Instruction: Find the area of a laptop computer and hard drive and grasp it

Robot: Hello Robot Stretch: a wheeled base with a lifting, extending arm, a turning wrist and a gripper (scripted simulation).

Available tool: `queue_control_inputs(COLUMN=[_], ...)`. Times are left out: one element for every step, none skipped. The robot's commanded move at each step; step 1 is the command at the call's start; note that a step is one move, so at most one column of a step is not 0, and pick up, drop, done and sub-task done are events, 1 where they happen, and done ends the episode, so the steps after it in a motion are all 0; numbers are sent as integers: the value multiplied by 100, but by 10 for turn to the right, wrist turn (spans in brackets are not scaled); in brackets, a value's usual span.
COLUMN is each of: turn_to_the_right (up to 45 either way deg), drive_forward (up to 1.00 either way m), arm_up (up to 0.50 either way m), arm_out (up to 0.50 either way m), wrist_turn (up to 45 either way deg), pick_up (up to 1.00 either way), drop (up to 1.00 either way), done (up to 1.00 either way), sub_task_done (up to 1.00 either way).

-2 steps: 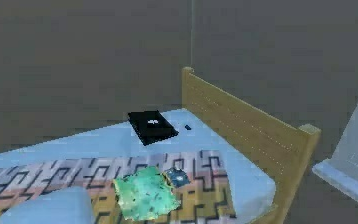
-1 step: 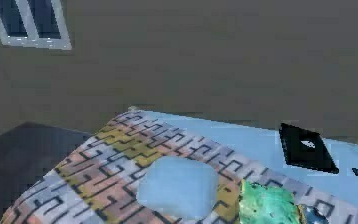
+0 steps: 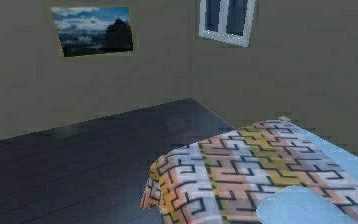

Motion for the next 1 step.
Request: queue_control_inputs(turn_to_the_right=[0], drive_forward=[0], arm_up=[50], arm_out=[0], wrist_turn=[0], pick_up=[0], drop=[0], done=[0], sub_task_done=[0])
